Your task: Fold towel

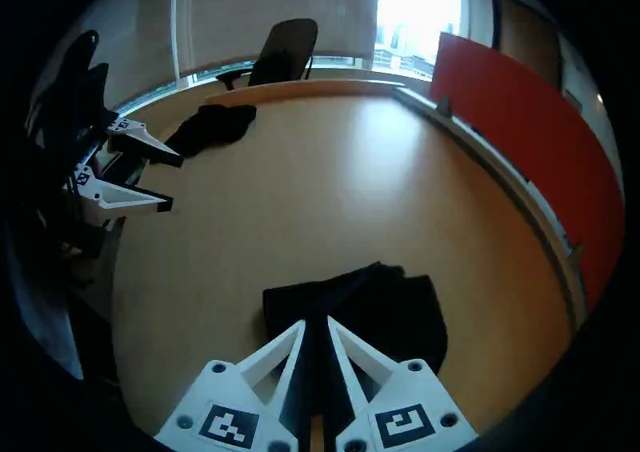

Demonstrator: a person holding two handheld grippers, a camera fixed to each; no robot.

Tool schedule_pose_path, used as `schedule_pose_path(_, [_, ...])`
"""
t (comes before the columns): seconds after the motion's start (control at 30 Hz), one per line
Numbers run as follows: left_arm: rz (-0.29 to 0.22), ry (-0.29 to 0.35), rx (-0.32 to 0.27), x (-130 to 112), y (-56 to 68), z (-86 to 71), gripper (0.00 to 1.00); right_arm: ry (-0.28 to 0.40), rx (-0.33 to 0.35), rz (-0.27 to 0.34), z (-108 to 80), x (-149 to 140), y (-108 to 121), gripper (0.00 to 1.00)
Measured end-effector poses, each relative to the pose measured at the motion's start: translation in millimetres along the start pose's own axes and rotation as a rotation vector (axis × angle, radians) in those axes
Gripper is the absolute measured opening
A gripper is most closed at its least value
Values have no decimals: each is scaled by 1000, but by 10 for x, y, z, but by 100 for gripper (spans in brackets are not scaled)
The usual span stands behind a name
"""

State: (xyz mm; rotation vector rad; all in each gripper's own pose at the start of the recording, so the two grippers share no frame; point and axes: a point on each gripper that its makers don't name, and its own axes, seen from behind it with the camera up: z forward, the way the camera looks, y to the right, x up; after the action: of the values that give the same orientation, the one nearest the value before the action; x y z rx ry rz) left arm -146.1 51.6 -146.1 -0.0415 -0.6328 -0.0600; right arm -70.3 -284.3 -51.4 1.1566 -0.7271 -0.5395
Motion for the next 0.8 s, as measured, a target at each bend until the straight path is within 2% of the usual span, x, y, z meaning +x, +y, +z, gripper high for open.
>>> schedule_pose_path(0.1, [-3,-3,6,-38,-37,-30,94,-17,12,6,114,-58,-34,4])
schedule_pose_path(0.27, [-4,-4,14,-58,-93,-59,94,-30,12,6,172,-91,-39,4])
schedule_pose_path(0.4, [-7,-1,17,-53,-127,-76,94,-32,7,11,184,-94,-29,11])
schedule_pose_path(0.47, [-8,1,19,-47,-141,-86,94,-31,5,13,181,-92,-30,25])
schedule_pose_path(0.6, [-7,3,20,-43,-155,-103,94,-33,-8,19,158,-105,-14,70])
schedule_pose_path(0.67, [-8,4,21,-42,-157,-111,94,-38,-15,21,147,-124,-8,81])
schedule_pose_path(0.8, [-8,5,20,-46,-160,-124,94,-42,-21,27,127,-151,-12,82])
